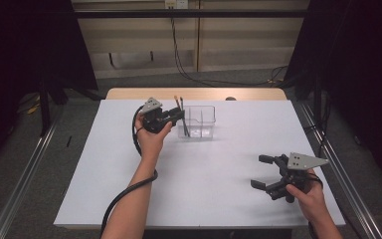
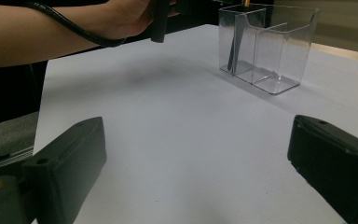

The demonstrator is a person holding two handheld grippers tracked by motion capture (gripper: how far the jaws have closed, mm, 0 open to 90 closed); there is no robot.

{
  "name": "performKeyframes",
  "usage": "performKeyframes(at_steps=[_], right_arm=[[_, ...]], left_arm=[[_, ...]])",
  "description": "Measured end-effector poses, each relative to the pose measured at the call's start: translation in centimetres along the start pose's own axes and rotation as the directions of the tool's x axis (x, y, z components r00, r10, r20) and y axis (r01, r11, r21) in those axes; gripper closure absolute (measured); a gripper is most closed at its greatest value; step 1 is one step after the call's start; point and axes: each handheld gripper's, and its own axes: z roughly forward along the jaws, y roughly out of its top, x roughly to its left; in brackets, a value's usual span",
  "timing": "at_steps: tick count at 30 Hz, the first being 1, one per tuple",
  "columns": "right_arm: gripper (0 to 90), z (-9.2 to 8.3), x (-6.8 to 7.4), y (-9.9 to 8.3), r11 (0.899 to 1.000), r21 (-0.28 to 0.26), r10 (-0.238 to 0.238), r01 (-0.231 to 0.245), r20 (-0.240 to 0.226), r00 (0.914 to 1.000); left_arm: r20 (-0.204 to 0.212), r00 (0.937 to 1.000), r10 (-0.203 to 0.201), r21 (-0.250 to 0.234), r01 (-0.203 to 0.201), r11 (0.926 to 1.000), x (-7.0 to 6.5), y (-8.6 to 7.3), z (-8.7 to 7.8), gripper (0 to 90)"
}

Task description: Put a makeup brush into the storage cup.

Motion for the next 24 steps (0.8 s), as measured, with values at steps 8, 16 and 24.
performKeyframes(at_steps=[8, 16, 24], right_arm=[[4.1, 0.1, 0.0, 0.0, 1.000, 0.002, -0.003, 0.003, -0.003, 1.0000], [4.1, 0.1, 0.1, 0.0, 1.000, 0.004, -0.003, 0.003, 0.004, 1.0000], [3.9, 0.2, 0.2, 0.0, 1.000, 0.004, -0.004, 0.004, 0.009, 1.0000]], left_arm=[[0.017, 0.9998, -0.005, -0.004, 0.005, 1.0000, -0.1, 0.2, -0.3, 55.2], [0.019, 0.9998, 0.010, 0.000, -0.010, 1.0000, -0.2, 0.1, -0.7, 43.9], [0.020, 0.9997, 0.012, -0.009, -0.011, 0.9999, -0.3, 0.0, -1.3, 35.4]])
